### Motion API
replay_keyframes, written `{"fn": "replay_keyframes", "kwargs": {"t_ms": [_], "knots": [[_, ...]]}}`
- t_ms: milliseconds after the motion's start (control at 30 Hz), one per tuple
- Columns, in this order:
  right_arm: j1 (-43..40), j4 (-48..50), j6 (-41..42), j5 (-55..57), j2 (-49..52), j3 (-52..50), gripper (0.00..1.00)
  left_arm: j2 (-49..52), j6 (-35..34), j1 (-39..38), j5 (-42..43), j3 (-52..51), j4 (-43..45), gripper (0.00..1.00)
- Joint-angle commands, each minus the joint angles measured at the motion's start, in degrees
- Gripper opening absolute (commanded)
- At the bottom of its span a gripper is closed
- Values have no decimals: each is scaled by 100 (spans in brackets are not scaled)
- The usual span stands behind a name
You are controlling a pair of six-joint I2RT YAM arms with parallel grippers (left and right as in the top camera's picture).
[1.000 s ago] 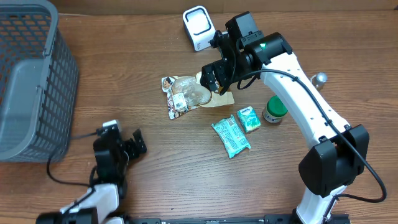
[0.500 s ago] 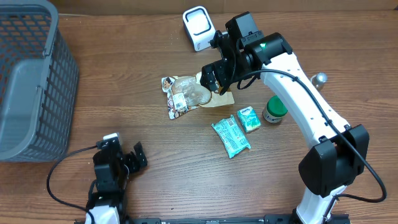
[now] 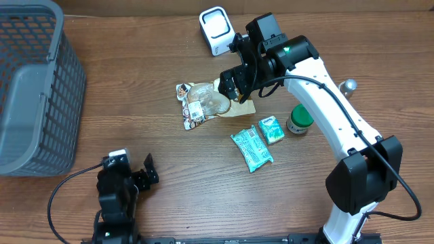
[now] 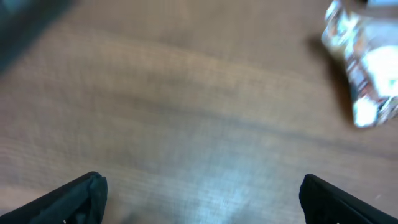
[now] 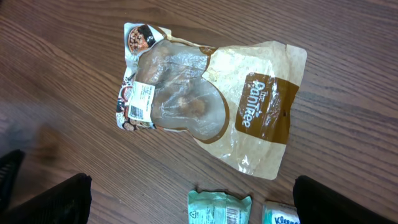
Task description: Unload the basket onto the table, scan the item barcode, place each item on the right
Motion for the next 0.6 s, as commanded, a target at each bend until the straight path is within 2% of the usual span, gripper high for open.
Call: {"fn": "replay_keyframes", "kwargs": {"t_ms": [0, 300, 567], "knots": [[-15, 28, 24, 39, -22, 37, 100, -728, 356, -61, 72, -22, 2, 100], [-15, 28, 24, 42, -22, 37, 100, -2177, 693, -81, 68, -22, -4, 99], [-15, 28, 22, 39, -22, 37, 100, -2704, 750, -90, 72, -22, -7, 100]]}}
